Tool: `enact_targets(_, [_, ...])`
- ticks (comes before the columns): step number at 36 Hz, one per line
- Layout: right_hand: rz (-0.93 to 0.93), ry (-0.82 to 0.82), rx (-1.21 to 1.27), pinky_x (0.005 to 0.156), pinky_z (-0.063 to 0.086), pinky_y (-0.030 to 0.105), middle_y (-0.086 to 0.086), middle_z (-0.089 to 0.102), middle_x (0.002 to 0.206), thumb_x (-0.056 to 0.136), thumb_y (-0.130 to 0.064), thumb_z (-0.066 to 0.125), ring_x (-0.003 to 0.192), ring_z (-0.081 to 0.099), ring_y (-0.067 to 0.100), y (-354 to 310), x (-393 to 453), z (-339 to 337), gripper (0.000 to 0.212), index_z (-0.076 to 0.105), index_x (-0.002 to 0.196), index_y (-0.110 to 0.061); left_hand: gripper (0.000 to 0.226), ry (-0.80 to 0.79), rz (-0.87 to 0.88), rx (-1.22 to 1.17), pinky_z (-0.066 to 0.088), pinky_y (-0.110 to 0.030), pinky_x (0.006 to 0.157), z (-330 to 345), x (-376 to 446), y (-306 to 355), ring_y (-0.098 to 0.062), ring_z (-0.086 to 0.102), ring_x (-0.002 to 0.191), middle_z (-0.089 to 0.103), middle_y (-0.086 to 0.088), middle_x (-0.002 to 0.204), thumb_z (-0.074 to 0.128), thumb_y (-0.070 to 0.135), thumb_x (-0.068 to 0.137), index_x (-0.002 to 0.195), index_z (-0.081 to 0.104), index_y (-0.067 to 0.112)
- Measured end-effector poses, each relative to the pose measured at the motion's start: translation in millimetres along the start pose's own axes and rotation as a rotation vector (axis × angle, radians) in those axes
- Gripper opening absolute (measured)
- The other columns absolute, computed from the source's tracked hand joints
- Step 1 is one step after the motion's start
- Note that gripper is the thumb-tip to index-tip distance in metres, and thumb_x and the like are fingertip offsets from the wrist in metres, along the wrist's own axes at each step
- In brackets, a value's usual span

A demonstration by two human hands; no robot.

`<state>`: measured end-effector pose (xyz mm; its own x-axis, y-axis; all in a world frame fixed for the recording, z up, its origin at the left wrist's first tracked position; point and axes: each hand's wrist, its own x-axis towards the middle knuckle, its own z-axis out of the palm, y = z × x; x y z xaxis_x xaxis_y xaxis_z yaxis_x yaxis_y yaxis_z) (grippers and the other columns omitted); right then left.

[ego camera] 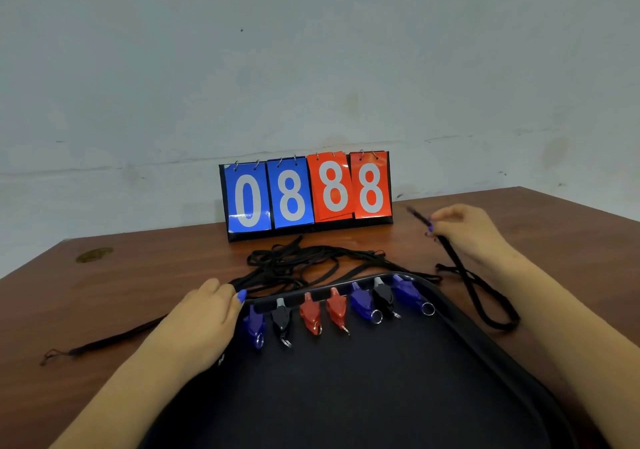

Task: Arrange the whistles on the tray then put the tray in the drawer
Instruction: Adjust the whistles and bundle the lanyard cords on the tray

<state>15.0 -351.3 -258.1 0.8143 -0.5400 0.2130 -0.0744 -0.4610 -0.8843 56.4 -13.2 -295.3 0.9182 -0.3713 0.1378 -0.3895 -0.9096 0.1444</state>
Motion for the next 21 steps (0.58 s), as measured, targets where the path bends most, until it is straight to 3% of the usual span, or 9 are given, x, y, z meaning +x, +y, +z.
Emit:
enact_targets(3, [-0.031, 0.044, 0.16, 0.092, 0.048, 0.037, 0.011, 0.064, 0.107, 0.082, 0.004, 0.059, 0.096, 0.061, 0.024, -13.0, -7.0, -10.9, 0.04, 0.057, 0.119, -0.01, 0.036, 0.139, -0.004, 0.139, 0.038, -0.029, 0.098, -0.5, -2.0, -1.9, -0.016, 0.045, 0.11, 0.047, 0.005, 0.115, 0.021, 0.038, 0.099, 0.12, 0.045, 0.022])
enact_targets(7, [-0.047, -0.021, 0.351, 0.079, 0.052, 0.032, 0.009, 0.069, 0.097, 0.087, -0.003, 0.059, 0.081, 0.064, 0.019, -26.8, -22.3, -23.2, 0.028, 0.063, 0.114, -0.011, 0.039, 0.349, 0.008, 0.042, 0.041, -0.03, 0.093, -15.3, -6.4, 6.8, -0.017, 0.046, 0.114, 0.048, 0.003, 0.125, 0.023, 0.036, 0.097, 0.125, 0.045, 0.021])
enact_targets(10, [-0.05, -0.159, 0.525, 0.069, 0.054, 0.027, 0.009, 0.073, 0.089, 0.088, -0.009, 0.058, 0.069, 0.064, 0.014, -41.6, -37.6, -21.2, 0.018, 0.065, 0.105, -0.009, 0.037, 0.406, 0.044, -0.185, 0.039, -0.025, 0.089, -24.0, -15.2, 18.5, -0.01, 0.046, 0.111, 0.049, 0.009, 0.12, 0.03, 0.036, 0.096, 0.124, 0.049, 0.021])
enact_targets(12, [-0.096, -0.227, 0.57, 0.065, 0.054, 0.028, 0.007, 0.073, 0.08, 0.087, -0.007, 0.059, 0.062, 0.063, 0.013, -52.5, -50.0, -15.1, 0.017, 0.064, 0.103, -0.01, 0.027, 0.443, 0.127, -0.366, 0.035, -0.013, 0.081, -29.9, -26.1, 30.3, 0.001, 0.05, 0.1, 0.052, 0.019, 0.105, 0.037, 0.032, 0.095, 0.113, 0.055, 0.027])
enact_targets(14, [-0.187, -0.304, 0.511, 0.065, 0.054, 0.03, 0.006, 0.072, 0.076, 0.086, -0.004, 0.06, 0.061, 0.062, 0.015, -62.5, -64.2, -7.8, 0.017, 0.063, 0.1, -0.013, 0.019, 0.408, 0.175, -0.565, 0.037, -0.006, 0.074, -37.5, -38.5, 45.3, 0.009, 0.053, 0.094, 0.058, 0.026, 0.095, 0.042, 0.031, 0.093, 0.1, 0.059, 0.034])
enact_targets(16, [-0.27, -0.396, 0.418, 0.064, 0.055, 0.028, 0.006, 0.072, 0.076, 0.084, -0.002, 0.062, 0.062, 0.064, 0.016, -72.8, -80.6, 0.0, 0.018, 0.064, 0.096, -0.015, 0.022, 0.277, 0.193, -0.767, 0.04, -0.008, 0.071, -40.0, -48.0, 59.4, 0.016, 0.056, 0.085, 0.065, 0.03, 0.087, 0.044, 0.032, 0.092, 0.092, 0.064, 0.04])
enact_targets(18, [-0.334, -0.487, 0.371, 0.064, 0.056, 0.023, 0.006, 0.072, 0.076, 0.082, -0.001, 0.064, 0.065, 0.067, 0.016, -81.4, -96.5, 6.6, 0.02, 0.064, 0.092, -0.018, 0.022, 0.09, 0.196, -0.951, 0.044, -0.015, 0.066, -37.5, -53.0, 73.9, 0.011, 0.058, 0.072, 0.065, 0.034, 0.085, 0.045, 0.034, 0.093, 0.091, 0.066, 0.041])
enact_targets(21, [-0.447, -0.597, 0.2, 0.072, 0.054, 0.016, 0.0, 0.074, 0.075, 0.081, -0.007, 0.067, 0.073, 0.07, 0.01, -87.6, -117.8, 18.6, 0.02, 0.063, 0.09, -0.025, 0.01, -0.002, 0.163, -1.123, 0.051, -0.02, 0.062, -35.3, -57.8, 89.8, 0.002, 0.063, 0.073, 0.071, 0.019, 0.093, 0.053, 0.04, 0.088, 0.094, 0.06, 0.044])
